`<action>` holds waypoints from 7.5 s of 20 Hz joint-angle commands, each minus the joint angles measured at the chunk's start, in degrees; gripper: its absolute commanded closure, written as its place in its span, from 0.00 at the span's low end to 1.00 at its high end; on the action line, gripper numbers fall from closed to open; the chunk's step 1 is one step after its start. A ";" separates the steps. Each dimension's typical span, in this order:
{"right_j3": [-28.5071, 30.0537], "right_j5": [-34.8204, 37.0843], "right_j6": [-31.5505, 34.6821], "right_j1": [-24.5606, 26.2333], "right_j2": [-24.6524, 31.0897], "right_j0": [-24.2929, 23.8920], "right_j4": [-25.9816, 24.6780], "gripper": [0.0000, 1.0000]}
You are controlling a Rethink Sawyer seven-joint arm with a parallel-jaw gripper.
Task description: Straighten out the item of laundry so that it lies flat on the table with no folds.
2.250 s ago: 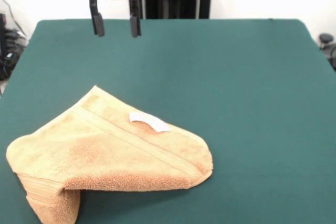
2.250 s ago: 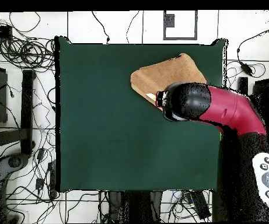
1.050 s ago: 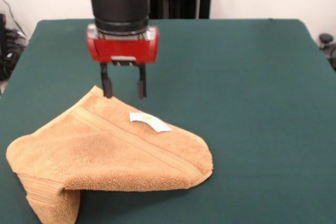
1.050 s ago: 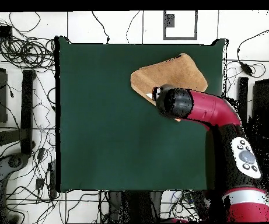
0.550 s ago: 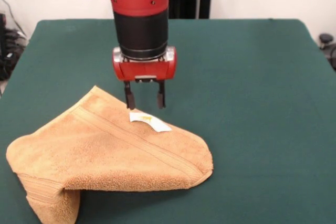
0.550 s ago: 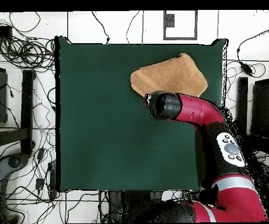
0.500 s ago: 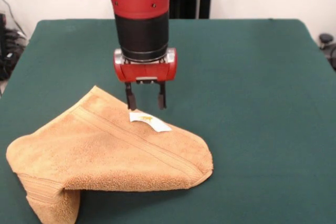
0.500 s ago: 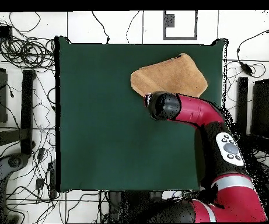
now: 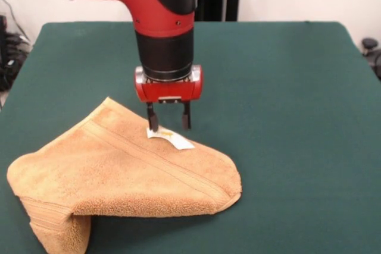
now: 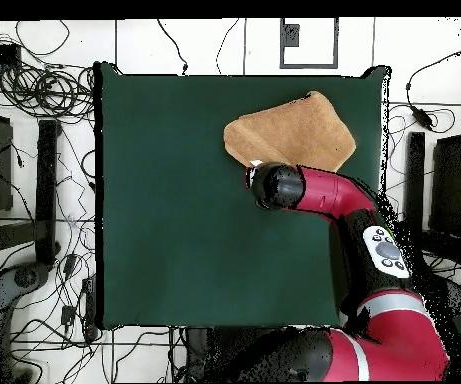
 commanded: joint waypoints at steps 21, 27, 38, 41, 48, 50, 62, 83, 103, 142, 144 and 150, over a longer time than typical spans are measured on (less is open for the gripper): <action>-7.45 -4.78 -3.96 12.09 4.93 -1.99 -7.27 0.00; -7.24 -5.44 -2.30 11.65 4.11 -0.99 -7.13 0.00; -6.79 -6.28 -0.13 11.41 3.61 -0.55 -7.70 1.00; -7.09 -5.71 -0.31 11.47 3.68 -0.53 -7.53 1.00; -6.02 -4.76 0.76 10.55 3.37 -0.46 -6.68 1.00; -4.90 -3.20 1.52 9.38 3.00 -0.24 -5.90 1.00; -1.58 6.68 3.27 3.50 2.28 1.22 -2.31 1.00; -0.93 14.93 4.36 0.33 2.83 1.32 0.38 1.00; 3.12 17.18 8.77 -3.82 0.03 3.84 1.90 1.00; 9.06 28.30 1.76 -15.75 -5.03 -0.51 2.50 1.00; 9.48 28.52 1.41 -16.13 -5.07 -0.95 2.23 1.00; 11.50 27.05 2.81 -17.20 -6.33 -0.24 1.41 1.00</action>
